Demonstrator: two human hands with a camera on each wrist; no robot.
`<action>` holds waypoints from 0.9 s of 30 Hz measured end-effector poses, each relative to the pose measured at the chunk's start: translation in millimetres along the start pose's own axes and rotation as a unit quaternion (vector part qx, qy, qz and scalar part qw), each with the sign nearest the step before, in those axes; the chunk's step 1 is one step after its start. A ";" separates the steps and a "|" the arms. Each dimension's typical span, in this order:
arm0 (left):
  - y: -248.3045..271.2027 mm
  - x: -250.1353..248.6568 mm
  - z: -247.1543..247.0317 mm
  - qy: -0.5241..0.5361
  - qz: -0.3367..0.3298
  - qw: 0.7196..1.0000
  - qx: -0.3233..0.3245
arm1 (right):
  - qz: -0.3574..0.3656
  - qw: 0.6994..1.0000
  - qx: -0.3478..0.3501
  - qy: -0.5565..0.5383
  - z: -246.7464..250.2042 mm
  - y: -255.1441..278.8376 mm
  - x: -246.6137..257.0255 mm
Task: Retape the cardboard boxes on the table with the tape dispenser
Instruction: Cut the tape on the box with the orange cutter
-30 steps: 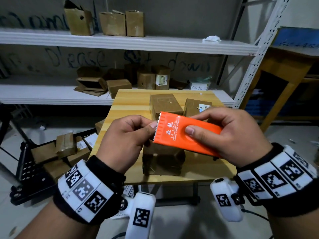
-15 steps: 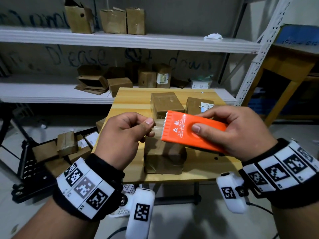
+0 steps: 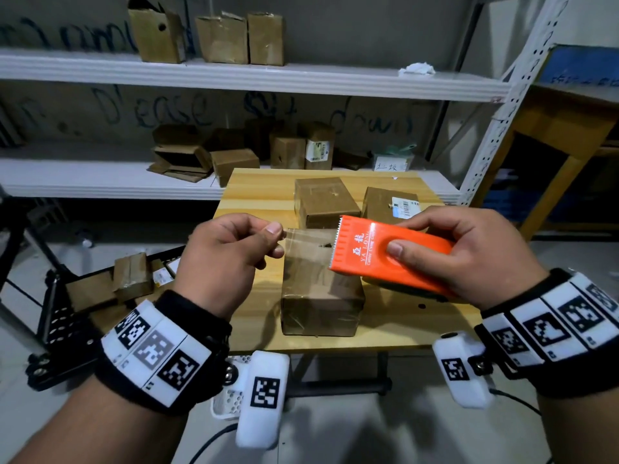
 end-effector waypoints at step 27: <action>-11.1 9.1 8.8 0.008 0.034 0.999 -0.024 | -0.026 0.999 0.025 0.004 -1.5 -2.8 -10.3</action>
Point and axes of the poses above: each hand's wrist, its own y-axis away from the middle knuckle, its own z-axis out of the back of the hand, x = y × z, the point moved 5 cm from there along -y, towards the middle knuckle, and after that the axes turned 7 degrees about -x, right-handed, at the moved point
